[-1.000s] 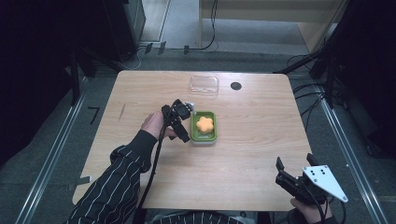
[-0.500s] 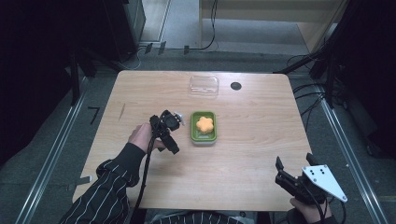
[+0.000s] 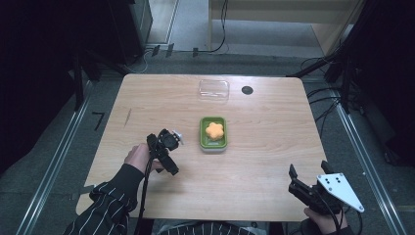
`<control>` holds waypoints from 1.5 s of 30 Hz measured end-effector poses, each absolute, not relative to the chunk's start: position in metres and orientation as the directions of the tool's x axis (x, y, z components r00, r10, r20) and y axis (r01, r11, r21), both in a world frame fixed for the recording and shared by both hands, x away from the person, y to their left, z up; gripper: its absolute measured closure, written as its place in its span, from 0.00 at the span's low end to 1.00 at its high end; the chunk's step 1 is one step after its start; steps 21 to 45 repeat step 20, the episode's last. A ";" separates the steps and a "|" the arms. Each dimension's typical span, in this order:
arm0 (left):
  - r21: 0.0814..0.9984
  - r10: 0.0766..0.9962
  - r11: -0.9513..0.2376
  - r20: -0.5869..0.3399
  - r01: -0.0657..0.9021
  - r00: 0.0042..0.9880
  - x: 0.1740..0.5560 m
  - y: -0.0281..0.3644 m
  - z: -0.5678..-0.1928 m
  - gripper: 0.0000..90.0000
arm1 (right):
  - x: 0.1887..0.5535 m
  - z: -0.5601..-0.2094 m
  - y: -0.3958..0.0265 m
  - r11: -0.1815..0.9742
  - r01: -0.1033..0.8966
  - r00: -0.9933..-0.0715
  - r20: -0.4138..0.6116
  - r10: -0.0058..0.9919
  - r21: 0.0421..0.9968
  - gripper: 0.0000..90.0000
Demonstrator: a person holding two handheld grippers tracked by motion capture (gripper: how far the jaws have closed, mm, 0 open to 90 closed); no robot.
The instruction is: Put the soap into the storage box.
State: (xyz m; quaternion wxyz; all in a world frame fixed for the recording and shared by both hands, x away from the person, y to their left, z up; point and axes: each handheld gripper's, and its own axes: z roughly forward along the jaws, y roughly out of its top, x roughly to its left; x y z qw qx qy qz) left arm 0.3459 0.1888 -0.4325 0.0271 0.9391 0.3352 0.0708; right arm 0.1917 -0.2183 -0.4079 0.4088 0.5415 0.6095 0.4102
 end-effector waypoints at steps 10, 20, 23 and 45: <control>0.111 0.653 -0.757 0.103 0.644 0.750 0.326 0.210 -0.441 0.00 | 0.191 -0.408 -0.218 0.079 0.324 -0.079 -0.056 0.995 0.943 0.15; 0.095 0.652 -0.758 0.073 0.645 0.755 0.312 0.217 -0.449 0.00 | 0.192 -0.409 -0.220 0.075 0.321 -0.073 -0.054 0.996 0.944 0.15; 0.095 0.652 -0.758 0.073 0.645 0.755 0.312 0.217 -0.449 0.00 | 0.192 -0.409 -0.220 0.075 0.321 -0.073 -0.054 0.996 0.944 0.15; 0.095 0.652 -0.758 0.073 0.645 0.755 0.312 0.217 -0.449 0.00 | 0.192 -0.409 -0.220 0.075 0.321 -0.073 -0.054 0.996 0.944 0.15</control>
